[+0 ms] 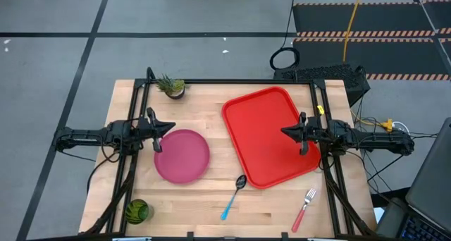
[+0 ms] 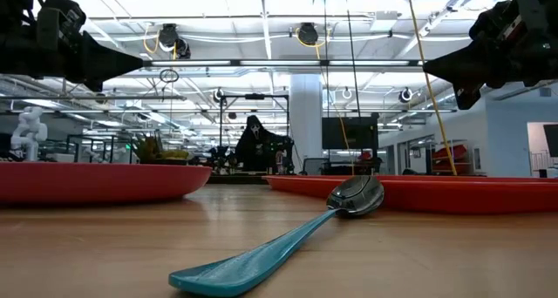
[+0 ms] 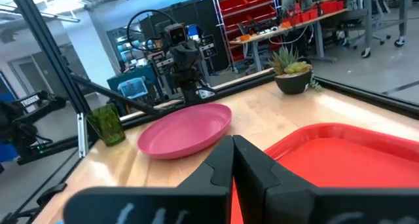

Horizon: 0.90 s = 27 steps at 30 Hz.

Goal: Pick and place plate/cup/fork/spoon on tray
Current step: Put the pink plate on the orange tray

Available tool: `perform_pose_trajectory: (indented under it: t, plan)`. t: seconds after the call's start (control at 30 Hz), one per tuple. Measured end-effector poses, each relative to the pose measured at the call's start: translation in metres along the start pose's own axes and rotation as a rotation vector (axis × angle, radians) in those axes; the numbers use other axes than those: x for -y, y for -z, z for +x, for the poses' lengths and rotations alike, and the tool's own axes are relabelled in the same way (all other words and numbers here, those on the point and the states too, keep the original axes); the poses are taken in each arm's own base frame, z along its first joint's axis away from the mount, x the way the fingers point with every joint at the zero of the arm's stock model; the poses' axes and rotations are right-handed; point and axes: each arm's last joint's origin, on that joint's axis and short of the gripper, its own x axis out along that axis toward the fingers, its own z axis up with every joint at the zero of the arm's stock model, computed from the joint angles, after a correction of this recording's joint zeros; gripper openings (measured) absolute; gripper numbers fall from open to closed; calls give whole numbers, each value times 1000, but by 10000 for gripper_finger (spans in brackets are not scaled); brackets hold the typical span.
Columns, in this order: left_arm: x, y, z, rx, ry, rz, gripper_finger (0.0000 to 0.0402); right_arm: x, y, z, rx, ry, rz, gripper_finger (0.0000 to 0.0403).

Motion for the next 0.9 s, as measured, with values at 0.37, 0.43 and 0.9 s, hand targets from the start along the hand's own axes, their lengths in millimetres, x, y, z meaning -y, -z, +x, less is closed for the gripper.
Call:
perform_pose_trajectory:
  t: [0.37,0.43,0.9]
  plan:
    - [0,0,0,-1,0,0,6,-2,-8,0,81,-25,41,0]
    - [0,0,0,0,0,0,6,-4,-13,-1,130,-39,43,4]
    - [0,0,0,0,0,0,6,-17,-53,39,58,78,-97,109]
